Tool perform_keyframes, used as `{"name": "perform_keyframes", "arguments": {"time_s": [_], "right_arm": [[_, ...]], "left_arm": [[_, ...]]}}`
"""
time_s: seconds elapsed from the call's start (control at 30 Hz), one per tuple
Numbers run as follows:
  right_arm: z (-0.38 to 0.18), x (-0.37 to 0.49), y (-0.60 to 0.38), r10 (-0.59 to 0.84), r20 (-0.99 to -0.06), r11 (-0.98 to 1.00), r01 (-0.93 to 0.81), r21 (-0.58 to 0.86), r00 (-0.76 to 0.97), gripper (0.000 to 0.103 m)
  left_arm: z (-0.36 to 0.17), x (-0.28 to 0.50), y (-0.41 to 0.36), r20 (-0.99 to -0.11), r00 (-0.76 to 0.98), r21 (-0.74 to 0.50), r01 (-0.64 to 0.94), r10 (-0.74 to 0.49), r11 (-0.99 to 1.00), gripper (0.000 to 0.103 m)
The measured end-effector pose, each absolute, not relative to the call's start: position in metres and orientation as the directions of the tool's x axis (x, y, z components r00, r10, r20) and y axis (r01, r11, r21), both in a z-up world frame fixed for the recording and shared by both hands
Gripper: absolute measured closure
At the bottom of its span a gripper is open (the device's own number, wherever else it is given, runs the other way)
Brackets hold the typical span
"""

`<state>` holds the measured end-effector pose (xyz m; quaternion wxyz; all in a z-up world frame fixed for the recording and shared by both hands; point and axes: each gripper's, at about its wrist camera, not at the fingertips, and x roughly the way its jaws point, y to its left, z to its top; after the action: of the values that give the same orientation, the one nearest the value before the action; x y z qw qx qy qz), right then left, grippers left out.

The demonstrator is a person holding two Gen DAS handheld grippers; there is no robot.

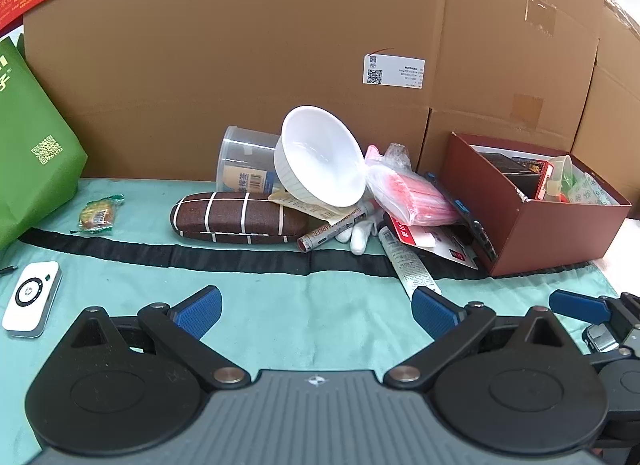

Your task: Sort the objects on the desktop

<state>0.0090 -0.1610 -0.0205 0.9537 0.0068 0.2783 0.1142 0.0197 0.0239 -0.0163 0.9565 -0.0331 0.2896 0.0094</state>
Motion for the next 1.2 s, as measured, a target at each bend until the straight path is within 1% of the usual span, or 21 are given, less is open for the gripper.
{"name": "perform_keyframes", "arguments": {"time_s": [0.47,0.7,0.83,1.03,1.07,1.13,1.17,1.2], "right_arm": [[-0.027,0.023,-0.160,0.243,-0.534,0.969,-0.229,0.095,0.810,0.002],[-0.040,0.040,-0.157,0.263,-0.549,0.963,-0.252,0.096,0.793,0.002],[-0.052,0.058,-0.158,0.278,-0.568,0.959,-0.251,0.128,0.774,0.002],[-0.065,0.081,-0.155,0.264,-0.583,0.961,-0.260,0.093,0.769,0.002],[-0.067,0.084,-0.155,0.267,-0.584,0.960,-0.262,0.095,0.766,0.003],[-0.070,0.092,-0.155,0.272,-0.586,0.959,-0.267,0.098,0.763,0.011],[-0.072,0.096,-0.154,0.275,-0.591,0.958,-0.269,0.100,0.759,0.018],[-0.075,0.100,-0.154,0.278,-0.597,0.957,-0.271,0.105,0.752,0.018]], "left_arm": [[-0.025,0.038,0.025,-0.578,0.816,-0.060,-0.026,-0.013,0.998,0.000],[-0.031,0.062,0.020,-0.586,0.808,-0.088,0.010,-0.060,0.996,0.000],[-0.040,0.083,0.014,-0.611,0.785,-0.104,0.043,-0.098,0.994,0.001],[-0.051,0.112,0.009,-0.635,0.764,-0.108,0.063,-0.117,0.992,0.001],[-0.052,0.117,0.007,-0.640,0.759,-0.108,0.066,-0.121,0.992,0.001],[-0.055,0.126,0.006,-0.649,0.751,-0.107,0.074,-0.126,0.992,0.001],[-0.057,0.130,0.004,-0.651,0.748,-0.105,0.080,-0.130,0.991,0.001],[-0.058,0.134,0.003,-0.654,0.745,-0.105,0.086,-0.134,0.991,0.001]]}}
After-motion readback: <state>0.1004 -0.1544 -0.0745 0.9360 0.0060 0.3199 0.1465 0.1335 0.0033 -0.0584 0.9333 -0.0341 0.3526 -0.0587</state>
